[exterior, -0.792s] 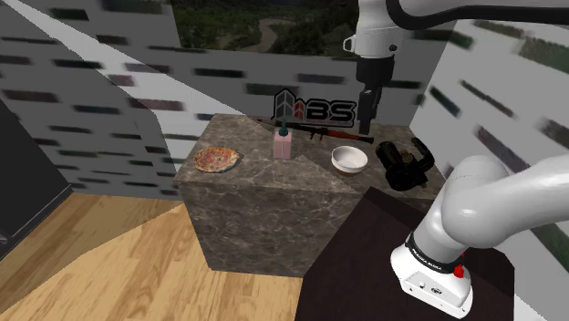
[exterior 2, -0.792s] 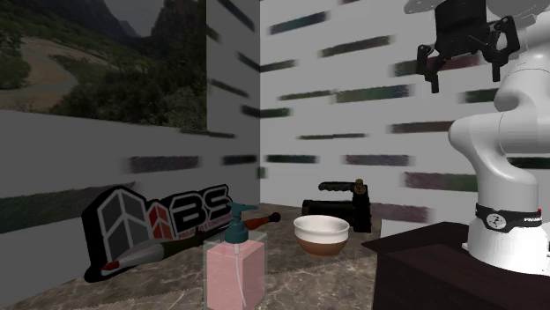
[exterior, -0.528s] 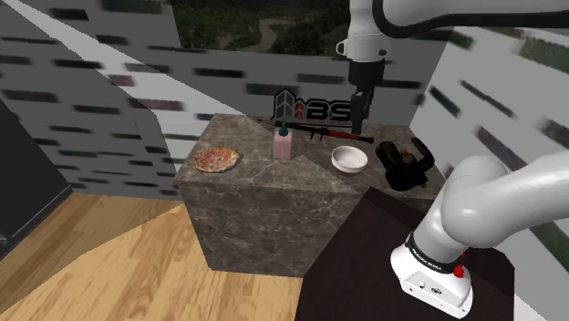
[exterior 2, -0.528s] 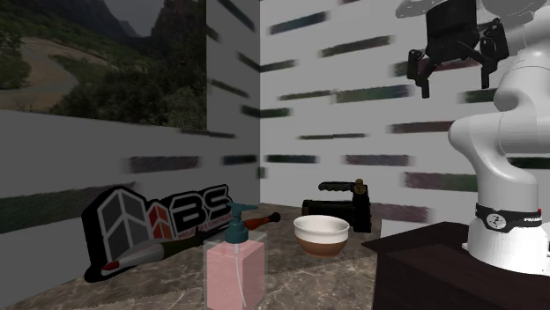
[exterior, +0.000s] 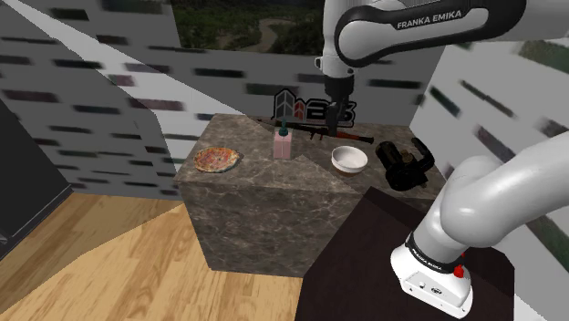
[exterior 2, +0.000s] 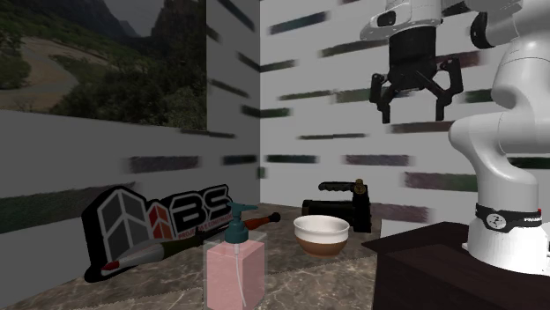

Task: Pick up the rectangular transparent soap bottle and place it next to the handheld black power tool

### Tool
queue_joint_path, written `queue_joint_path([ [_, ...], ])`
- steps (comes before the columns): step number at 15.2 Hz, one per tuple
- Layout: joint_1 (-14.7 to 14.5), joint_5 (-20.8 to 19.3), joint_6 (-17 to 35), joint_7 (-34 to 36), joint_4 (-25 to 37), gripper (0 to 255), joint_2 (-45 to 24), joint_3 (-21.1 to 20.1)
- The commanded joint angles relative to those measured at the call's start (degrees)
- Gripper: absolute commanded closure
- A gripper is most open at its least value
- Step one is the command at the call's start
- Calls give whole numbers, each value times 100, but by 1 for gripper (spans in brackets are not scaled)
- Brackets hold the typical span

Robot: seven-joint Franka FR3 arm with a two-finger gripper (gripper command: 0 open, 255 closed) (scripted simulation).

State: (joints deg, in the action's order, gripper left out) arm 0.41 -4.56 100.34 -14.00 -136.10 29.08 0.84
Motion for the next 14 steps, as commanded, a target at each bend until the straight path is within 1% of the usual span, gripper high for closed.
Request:
queue_joint_path([
  [1, 43, -109, 366, -83, 161, 0, -448, 56],
  [7, 144, -367, 1237, -250, 654, 0, -1606, 176],
  [14, 247, -600, 1976, -413, 1568, 0, -3006, 288],
])
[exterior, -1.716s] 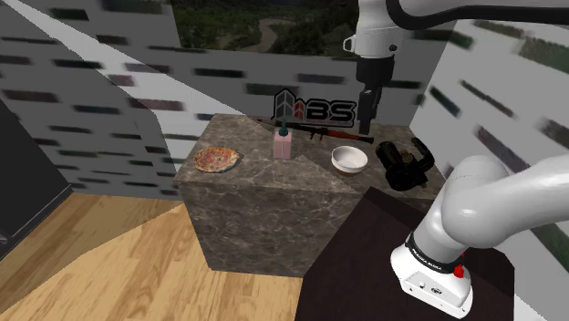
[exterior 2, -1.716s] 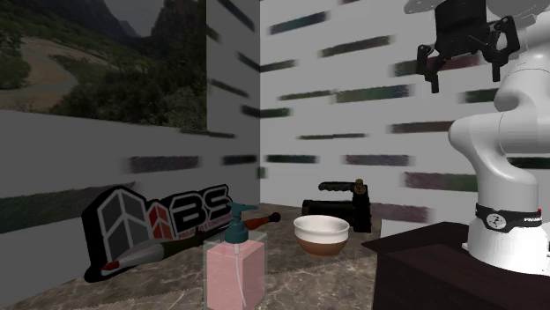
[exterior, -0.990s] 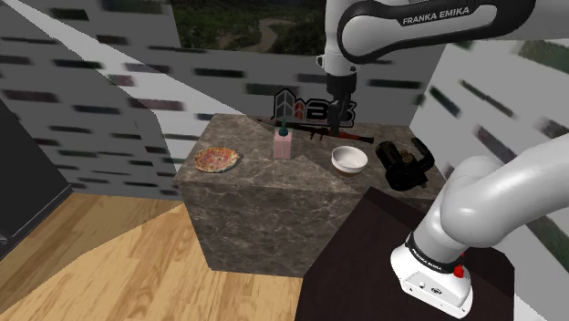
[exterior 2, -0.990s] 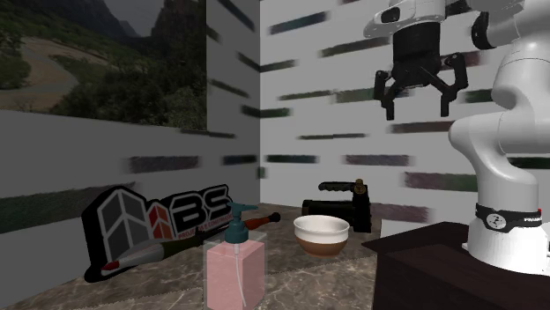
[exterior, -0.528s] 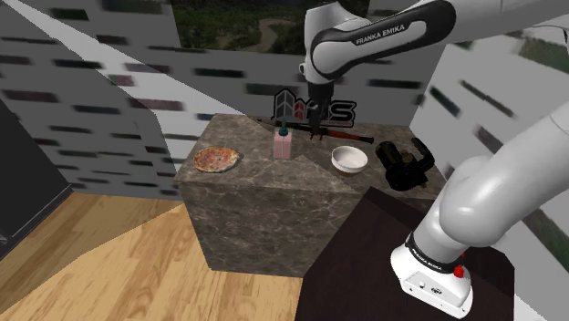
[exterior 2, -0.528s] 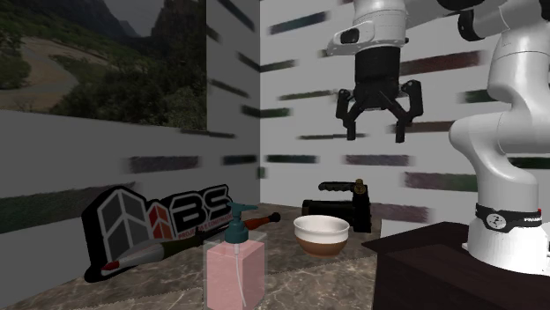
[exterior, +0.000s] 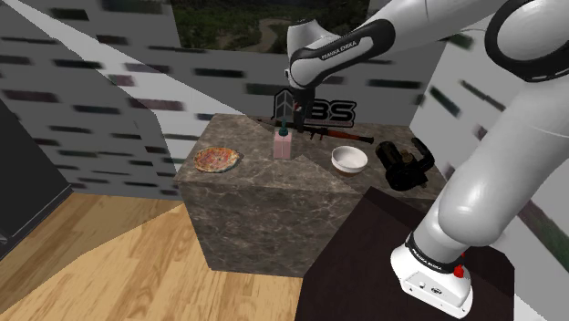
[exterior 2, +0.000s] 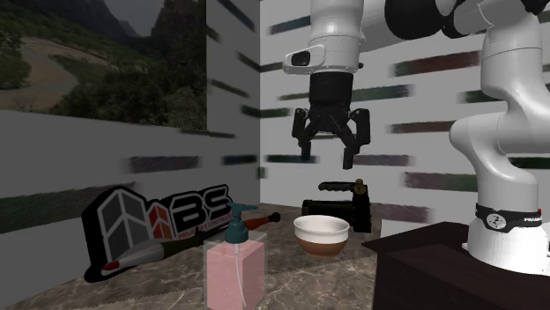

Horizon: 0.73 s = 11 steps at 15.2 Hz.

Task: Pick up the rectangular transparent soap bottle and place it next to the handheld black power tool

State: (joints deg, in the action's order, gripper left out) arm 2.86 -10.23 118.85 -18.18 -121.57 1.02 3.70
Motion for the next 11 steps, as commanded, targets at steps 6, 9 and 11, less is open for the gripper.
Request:
queue_joint_path([
  [6, 84, -164, 500, -139, 1189, 0, -1423, 73],
  [9, 125, -205, 593, -219, 1838, 0, -2049, 100],
  [11, 153, -223, 617, -278, 2319, 0, -2477, 115],
])
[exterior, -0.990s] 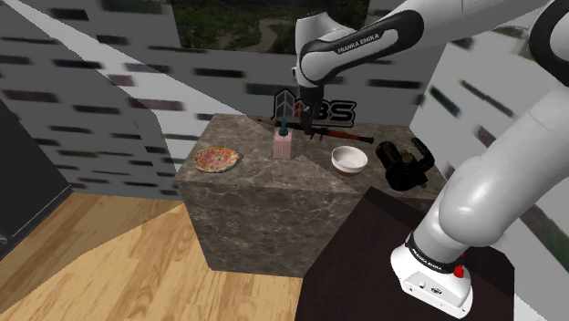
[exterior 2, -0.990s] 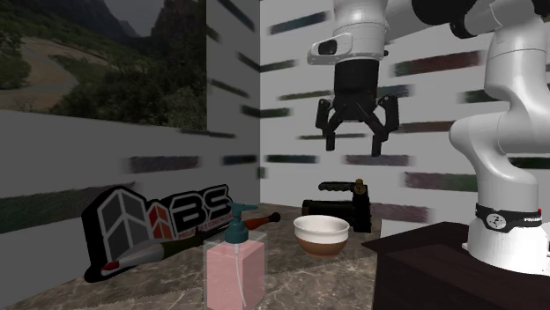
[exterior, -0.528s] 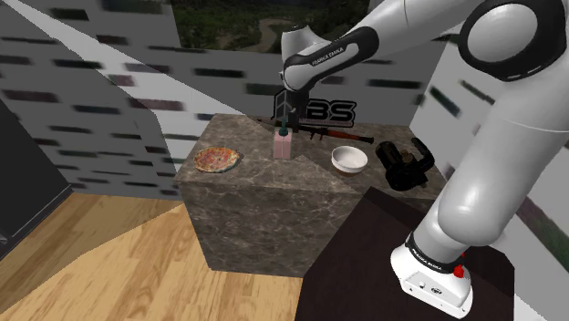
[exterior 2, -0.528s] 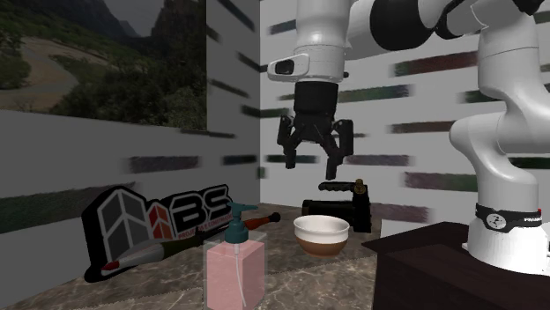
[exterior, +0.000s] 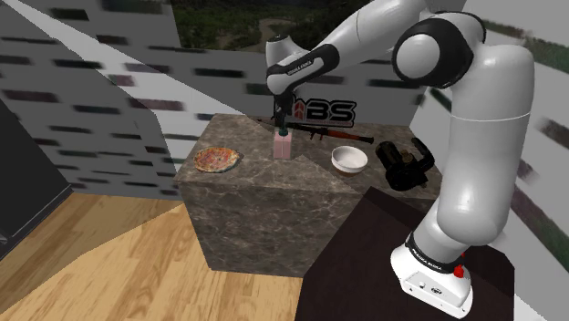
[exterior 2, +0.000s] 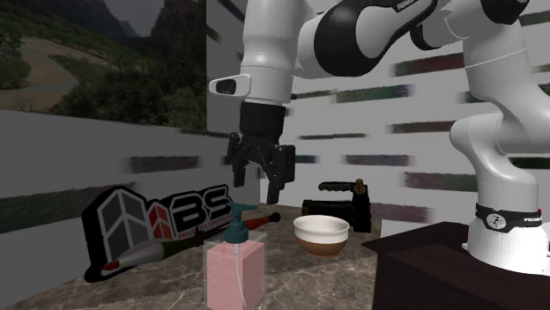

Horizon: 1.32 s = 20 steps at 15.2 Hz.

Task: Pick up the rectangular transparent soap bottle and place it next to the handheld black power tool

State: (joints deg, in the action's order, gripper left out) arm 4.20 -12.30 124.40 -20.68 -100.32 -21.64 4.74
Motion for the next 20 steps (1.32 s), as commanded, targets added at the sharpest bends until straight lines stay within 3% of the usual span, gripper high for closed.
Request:
queue_joint_path([
  [1, 33, -22, 63, -55, 420, 0, -403, 17],
  [9, 99, -42, 497, -41, 312, 0, -720, 44],
  [17, 99, -42, 496, -41, 314, 0, -721, 44],
  [18, 99, -42, 496, -41, 314, 255, -721, 44],
  [20, 100, -42, 496, -42, 316, 255, -723, 44],
])
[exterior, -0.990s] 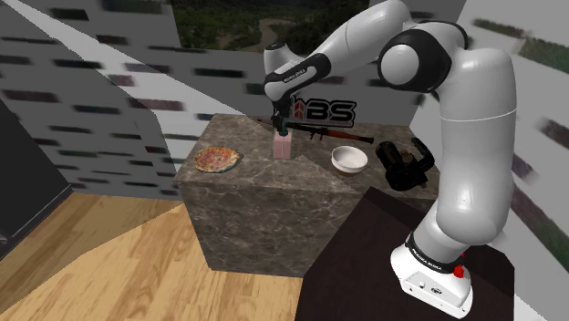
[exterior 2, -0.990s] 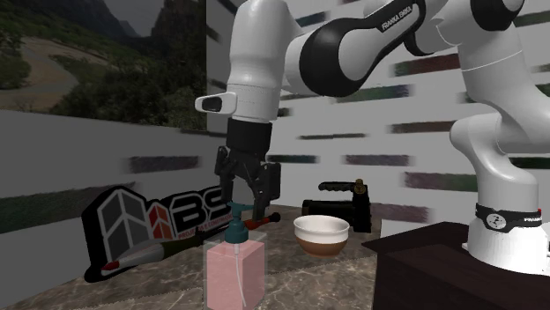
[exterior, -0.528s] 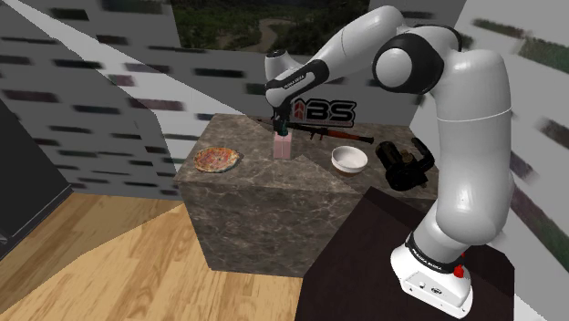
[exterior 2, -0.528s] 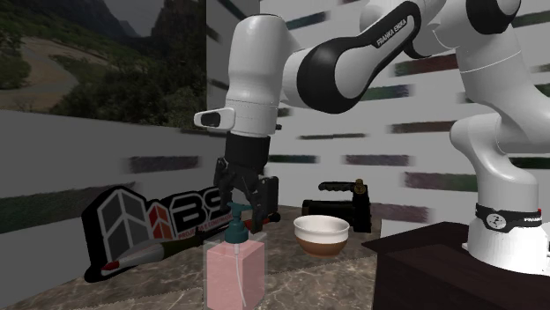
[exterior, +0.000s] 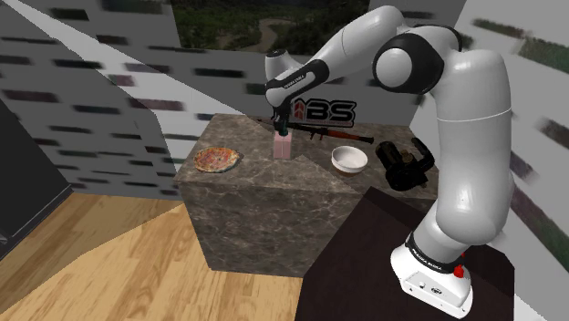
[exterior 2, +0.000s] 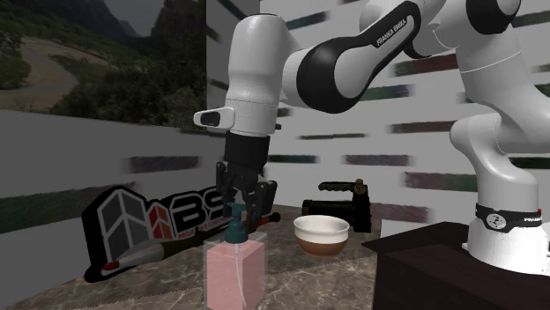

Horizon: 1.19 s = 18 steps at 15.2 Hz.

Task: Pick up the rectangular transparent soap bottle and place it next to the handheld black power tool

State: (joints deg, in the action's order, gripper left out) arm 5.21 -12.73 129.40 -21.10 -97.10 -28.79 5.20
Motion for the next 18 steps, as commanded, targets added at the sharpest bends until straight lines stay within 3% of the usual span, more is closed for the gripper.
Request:
queue_joint_path([
  [1, -1, 1, -2, -2, -7, 255, -8, -2],
  [7, -2, 1, -3, 0, -8, 255, -6, -3],
  [18, -8, 59, -665, -148, 282, 255, 379, -21],
])
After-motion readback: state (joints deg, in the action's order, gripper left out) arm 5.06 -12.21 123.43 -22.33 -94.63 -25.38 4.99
